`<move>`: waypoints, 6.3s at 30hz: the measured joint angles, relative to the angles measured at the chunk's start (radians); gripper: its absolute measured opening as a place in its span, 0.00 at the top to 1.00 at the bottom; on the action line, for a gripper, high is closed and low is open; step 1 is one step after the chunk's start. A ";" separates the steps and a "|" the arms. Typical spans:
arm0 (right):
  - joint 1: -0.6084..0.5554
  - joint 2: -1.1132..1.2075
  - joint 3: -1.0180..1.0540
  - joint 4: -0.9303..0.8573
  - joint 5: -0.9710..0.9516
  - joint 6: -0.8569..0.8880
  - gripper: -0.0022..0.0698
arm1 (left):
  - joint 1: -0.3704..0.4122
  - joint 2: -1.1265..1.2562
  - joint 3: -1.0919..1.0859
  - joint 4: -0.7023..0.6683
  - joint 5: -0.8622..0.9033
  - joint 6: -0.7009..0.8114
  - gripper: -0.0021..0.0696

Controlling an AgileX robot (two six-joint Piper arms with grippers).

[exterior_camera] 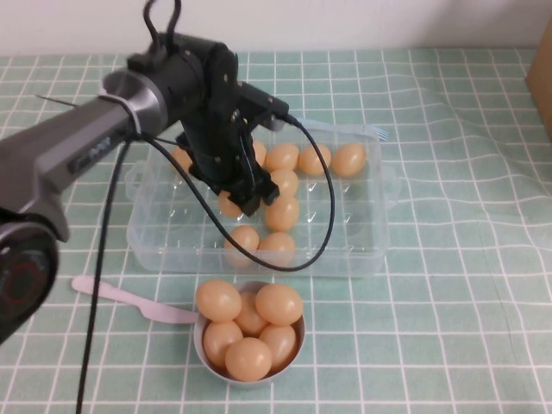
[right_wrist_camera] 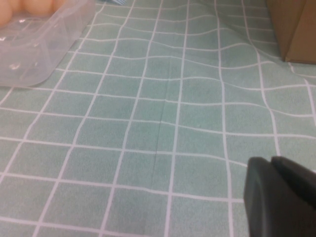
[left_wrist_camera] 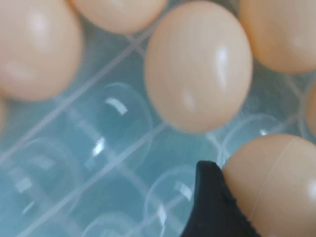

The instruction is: Take an egg out of the egg box

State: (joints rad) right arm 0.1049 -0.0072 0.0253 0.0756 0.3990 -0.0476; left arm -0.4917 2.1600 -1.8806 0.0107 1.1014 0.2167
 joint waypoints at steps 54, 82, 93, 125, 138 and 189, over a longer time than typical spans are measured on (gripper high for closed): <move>0.000 -0.002 0.000 0.000 0.000 0.000 0.99 | -0.283 -0.471 0.491 0.034 0.127 0.181 0.48; 0.000 -0.006 0.000 0.000 0.000 0.000 0.99 | -0.287 -0.401 0.491 0.060 0.119 0.221 0.48; 0.000 -0.006 0.000 0.000 0.000 0.000 0.99 | -0.287 -0.401 0.491 0.056 0.119 0.221 0.48; 0.000 -0.006 0.000 0.000 0.000 0.000 0.99 | -0.307 -0.611 0.523 0.052 0.030 0.180 0.59; 0.000 -0.006 0.000 0.000 0.000 0.000 0.99 | -0.307 -1.159 0.930 0.056 -0.345 0.001 0.97; 0.000 -0.006 0.000 0.000 0.000 0.000 0.99 | 0.397 -2.170 1.905 -0.011 -1.142 -0.147 0.97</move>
State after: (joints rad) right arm 0.1049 -0.0133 0.0253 0.0756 0.3990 -0.0476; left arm -0.0948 -0.0104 0.0244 0.0000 -0.0410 0.0698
